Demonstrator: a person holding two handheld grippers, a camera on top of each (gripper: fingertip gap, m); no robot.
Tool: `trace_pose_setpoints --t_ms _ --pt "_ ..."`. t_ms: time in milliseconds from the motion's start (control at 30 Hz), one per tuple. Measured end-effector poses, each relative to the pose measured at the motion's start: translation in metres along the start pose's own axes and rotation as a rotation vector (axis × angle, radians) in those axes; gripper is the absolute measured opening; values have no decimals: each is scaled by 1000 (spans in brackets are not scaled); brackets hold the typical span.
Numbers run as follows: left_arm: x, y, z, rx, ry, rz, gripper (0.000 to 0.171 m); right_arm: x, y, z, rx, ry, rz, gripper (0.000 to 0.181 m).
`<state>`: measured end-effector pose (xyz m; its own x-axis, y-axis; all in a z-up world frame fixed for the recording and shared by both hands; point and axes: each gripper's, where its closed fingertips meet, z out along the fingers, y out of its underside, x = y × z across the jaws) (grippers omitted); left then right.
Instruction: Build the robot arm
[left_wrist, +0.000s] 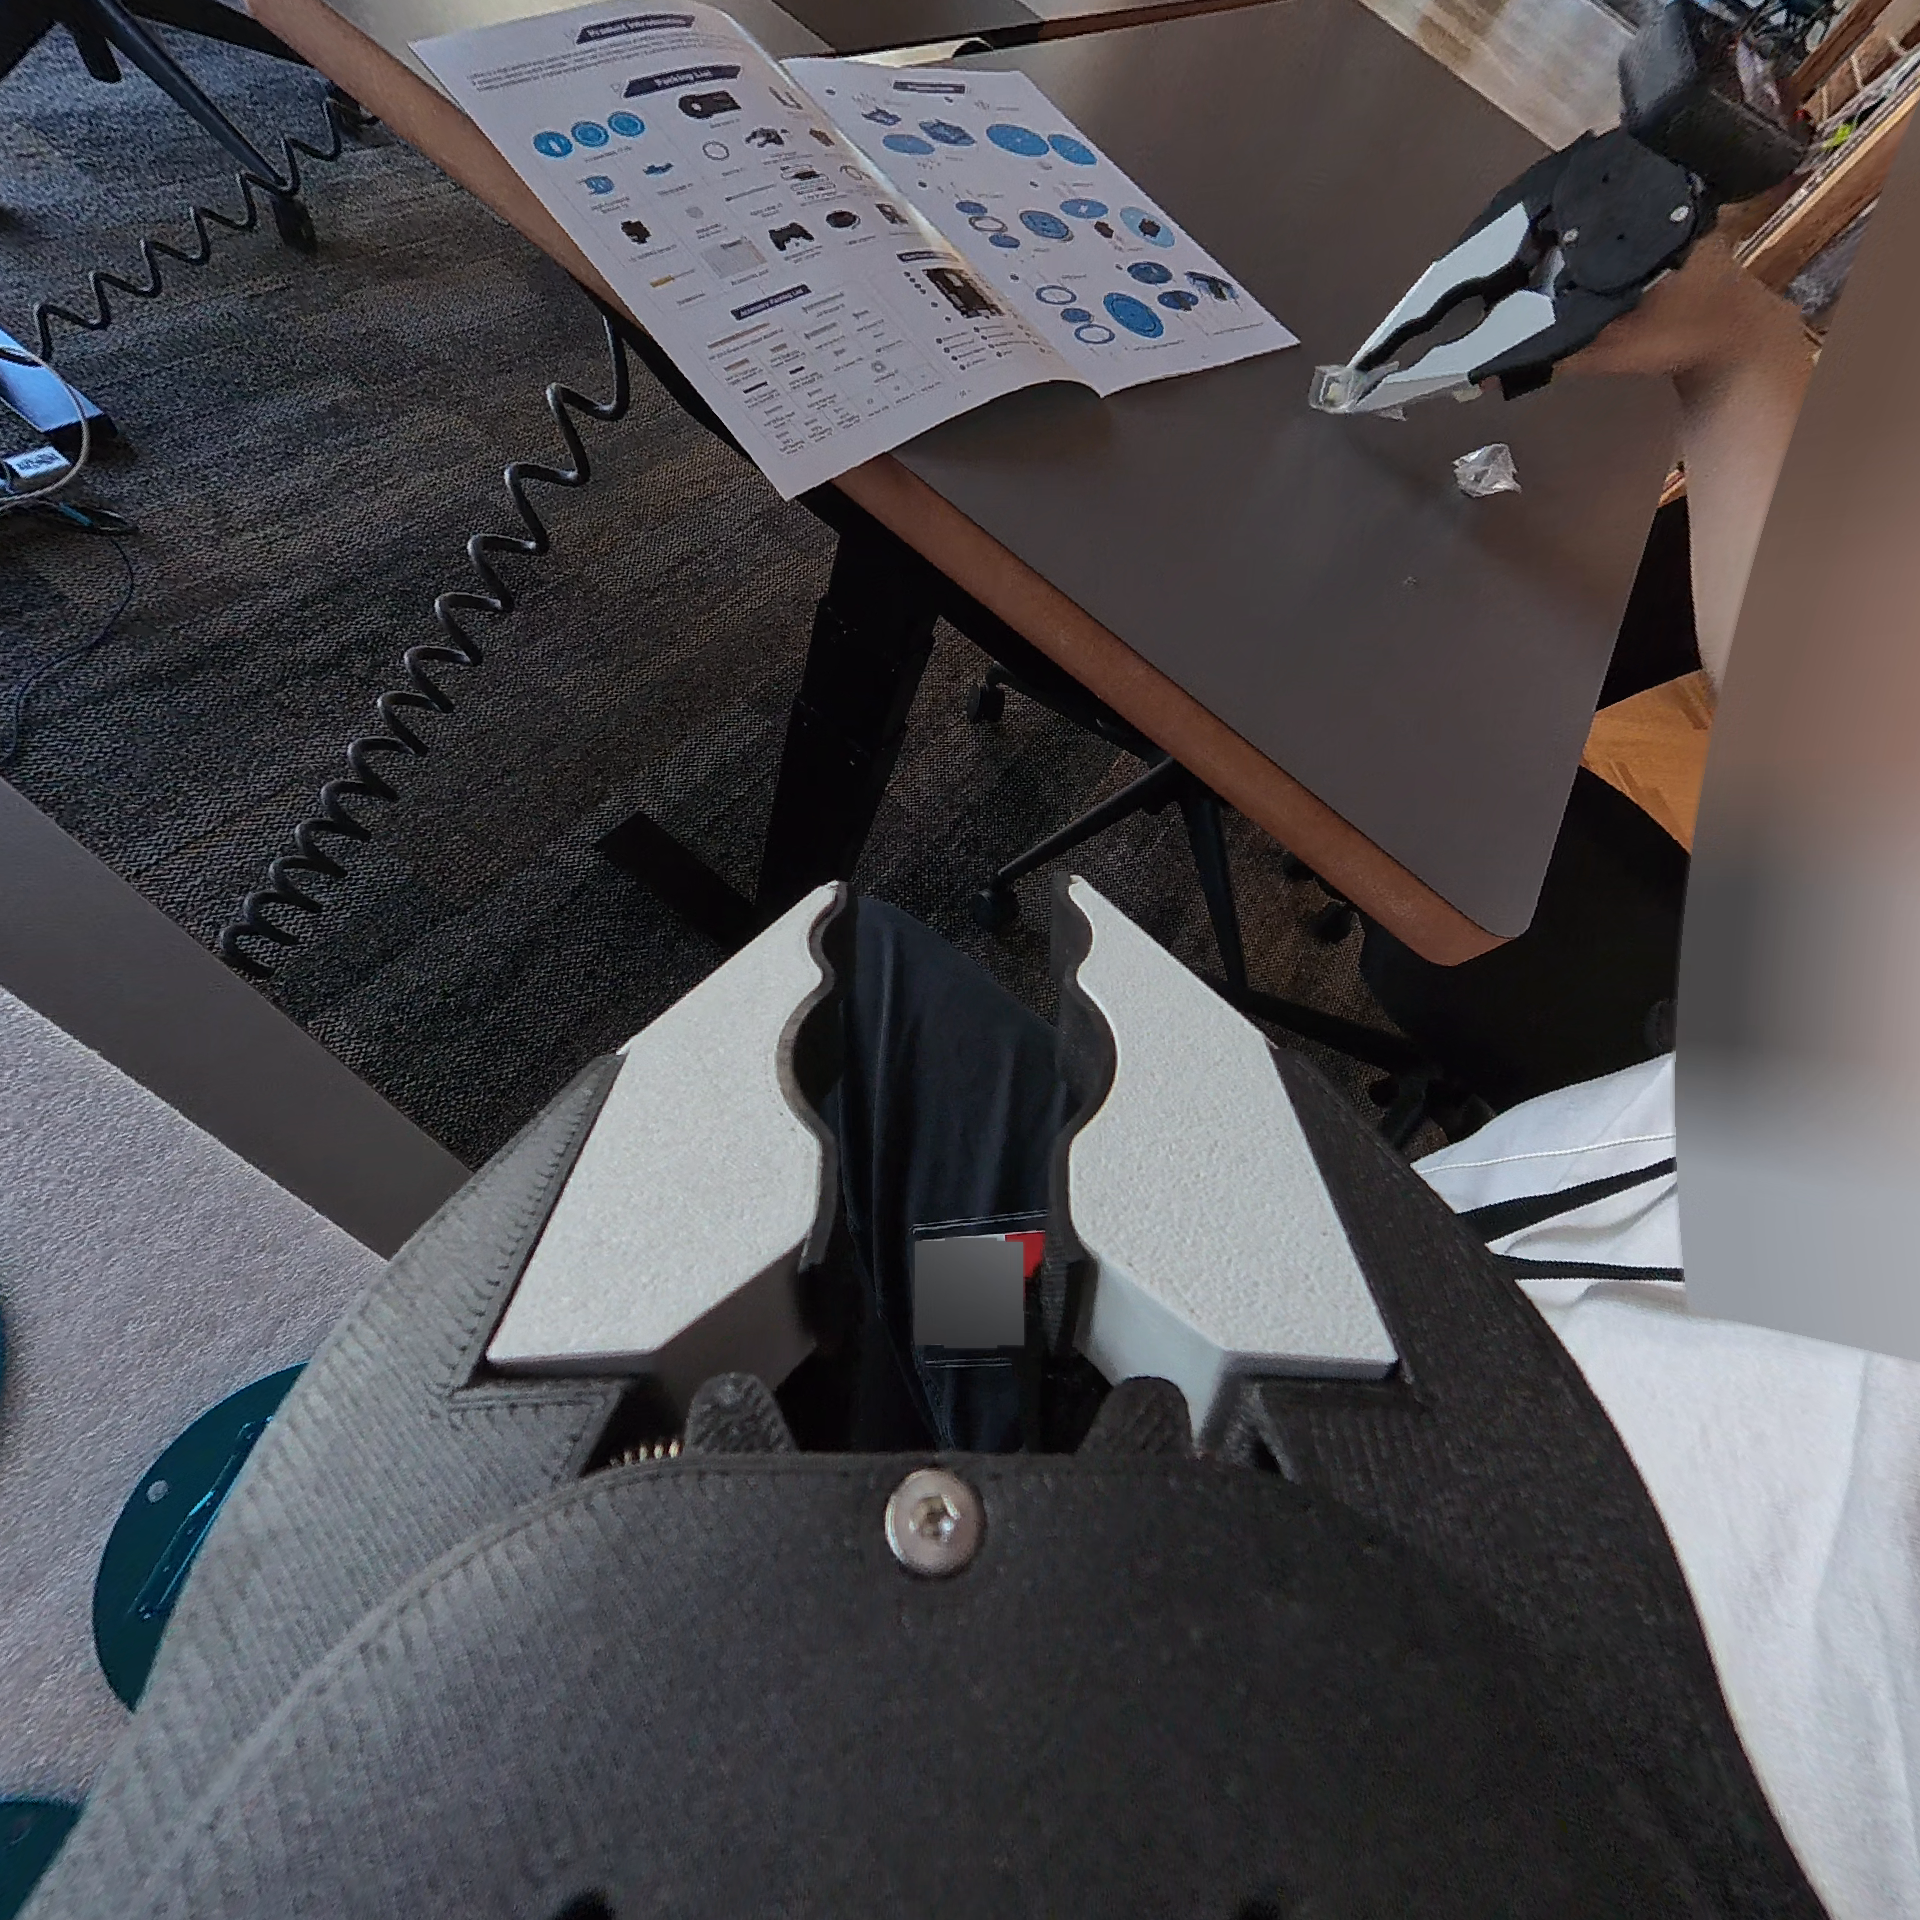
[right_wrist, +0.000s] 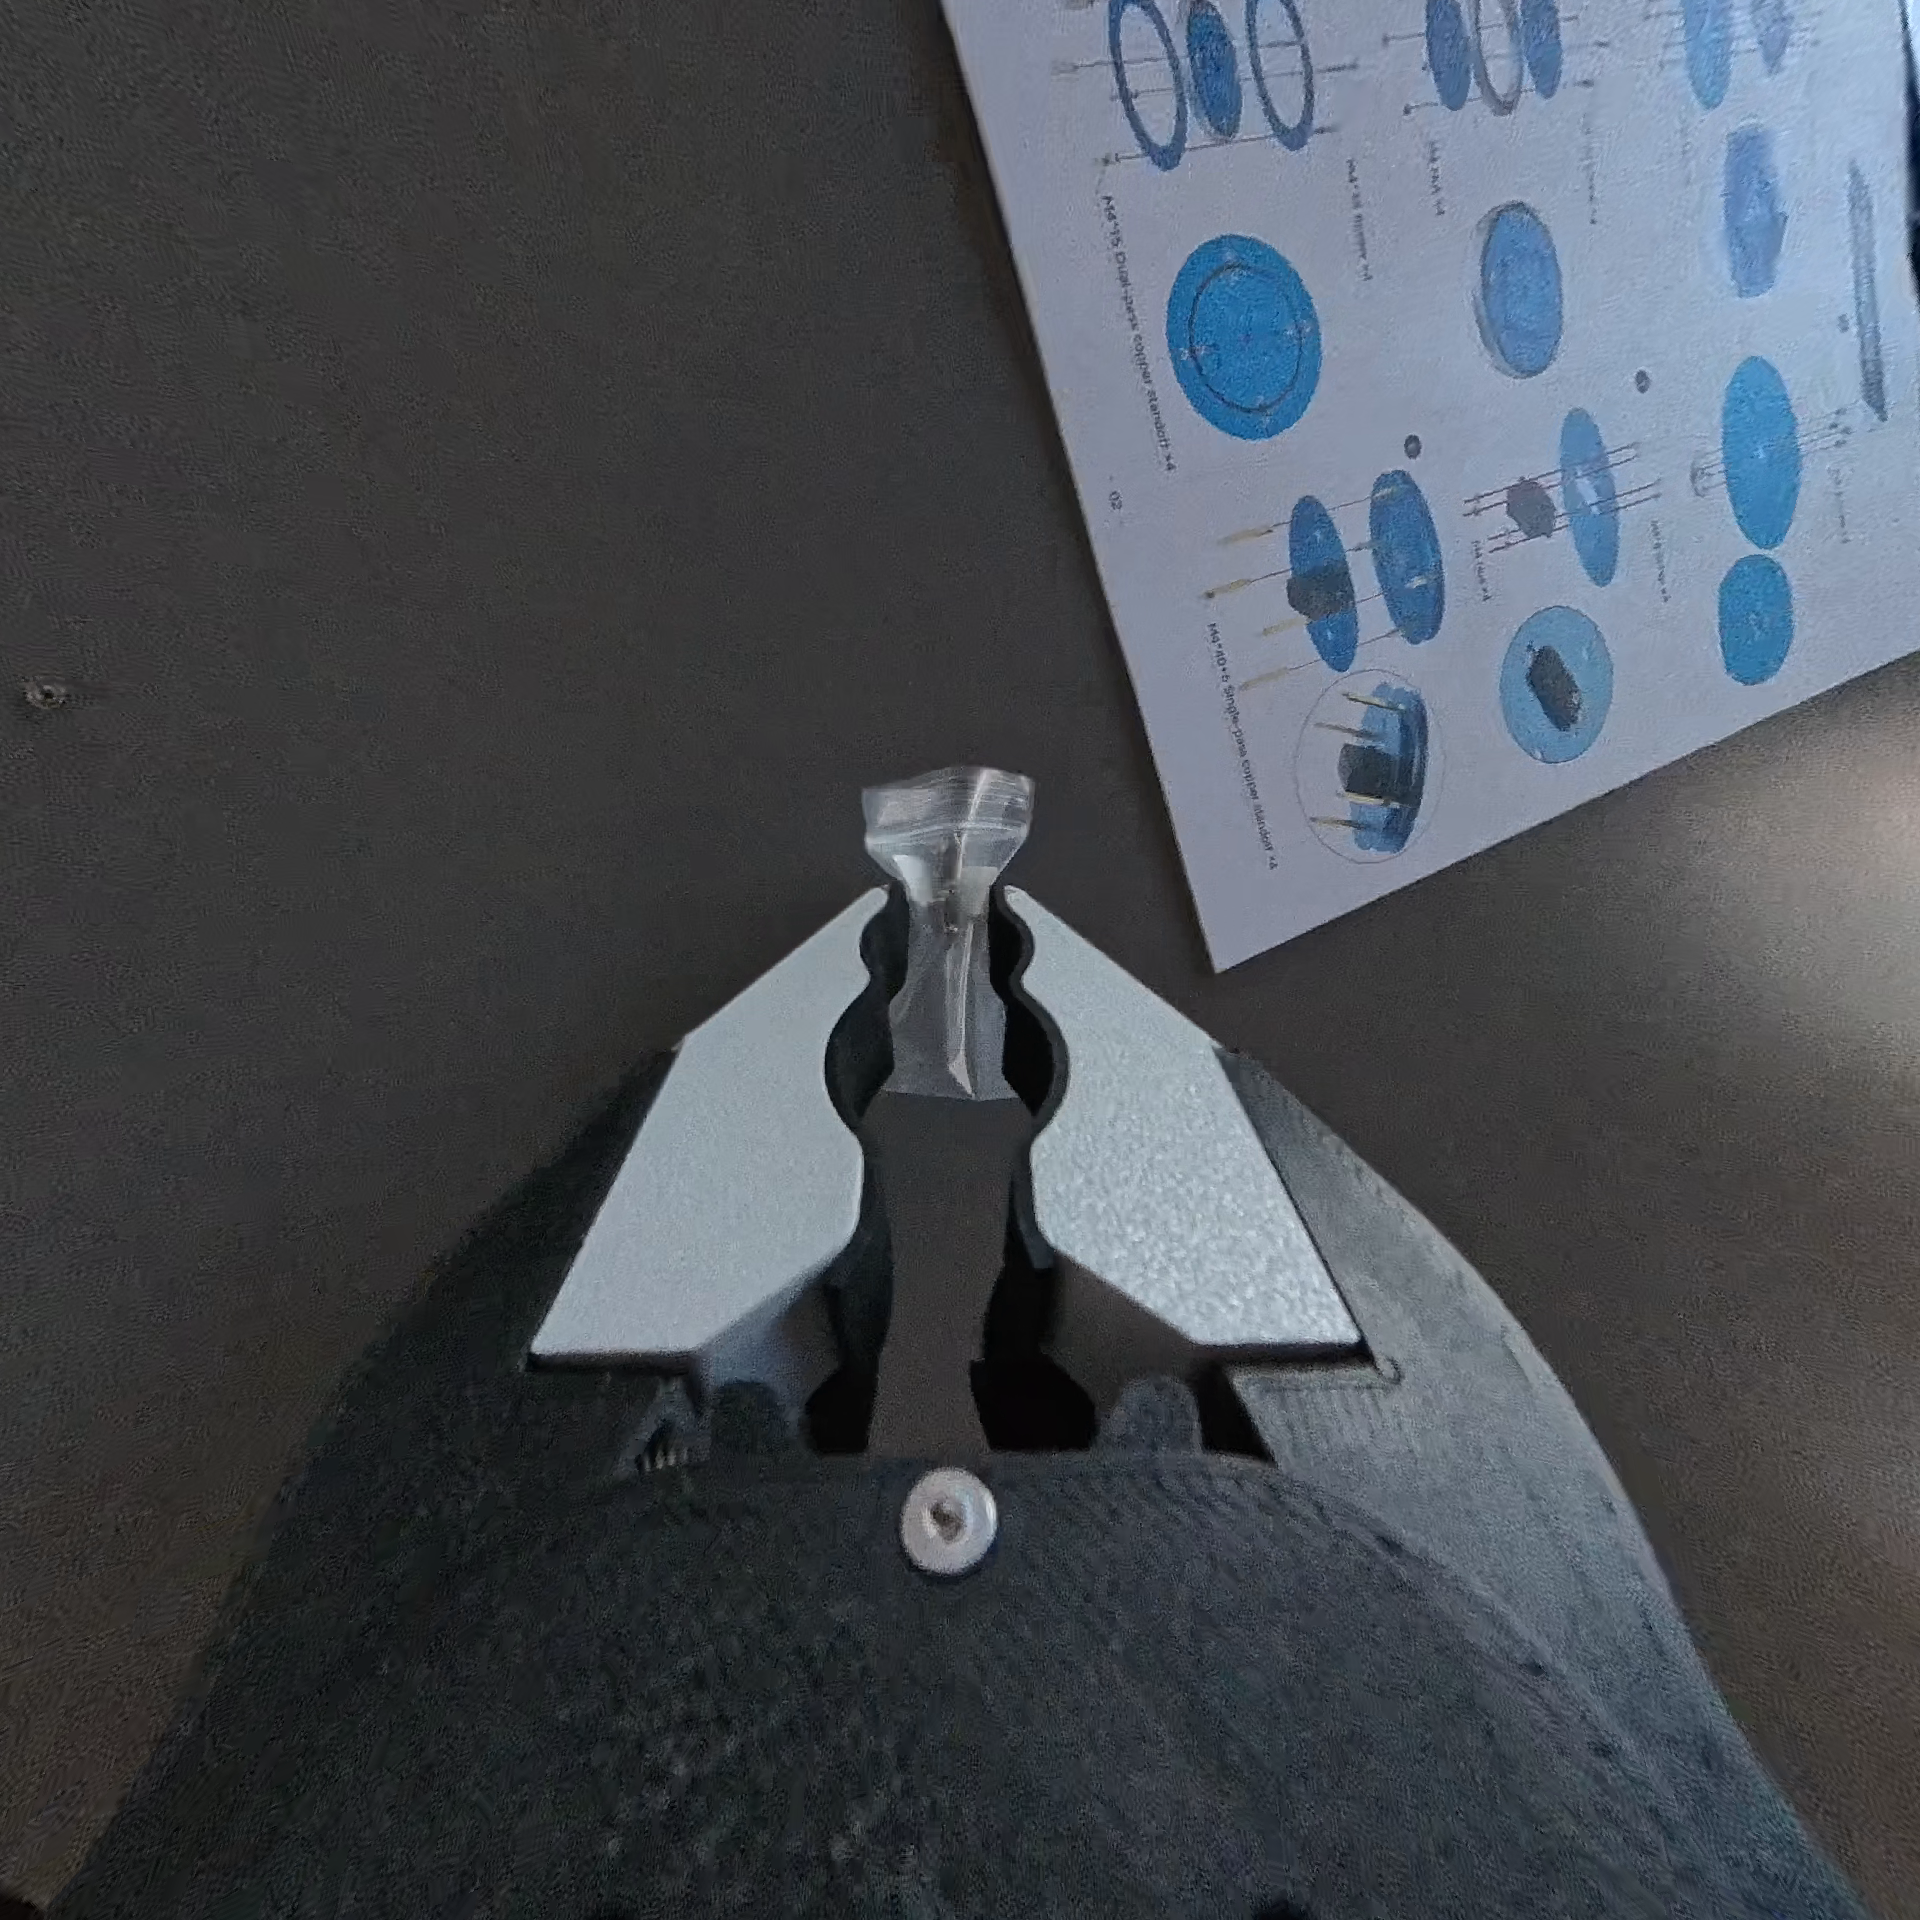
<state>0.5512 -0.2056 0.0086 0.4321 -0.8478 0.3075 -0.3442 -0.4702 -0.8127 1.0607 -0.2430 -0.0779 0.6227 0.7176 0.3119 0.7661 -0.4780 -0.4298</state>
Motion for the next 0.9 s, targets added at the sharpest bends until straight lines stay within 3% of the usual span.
trace_pose_setpoints --t_ms 200,300,367,633,733,800,900 --pt "0 0 -4 7 -6 -3 37 -5 0 5 -48 -27 4 14" --pt "-2 0 -7 12 -14 -4 36 -4 -6 2 -36 25 -80 12" --pt "-1 0 -7 15 -8 -6 36 -4 2 4 -67 -14 -8 13" --pt "-1 1 -5 10 -11 -3 36 -5 -1 0 -67 40 -91 11" --pt "0 0 -5 13 -6 -5 36 -6 3 1 -87 7 -33 12" --pt "-1 0 -5 12 -11 -2 37 -5 -3 0 -70 50 -113 9" --pt "0 1 -5 10 -5 -5 37 -5 0 1 -73 12 -42 10"
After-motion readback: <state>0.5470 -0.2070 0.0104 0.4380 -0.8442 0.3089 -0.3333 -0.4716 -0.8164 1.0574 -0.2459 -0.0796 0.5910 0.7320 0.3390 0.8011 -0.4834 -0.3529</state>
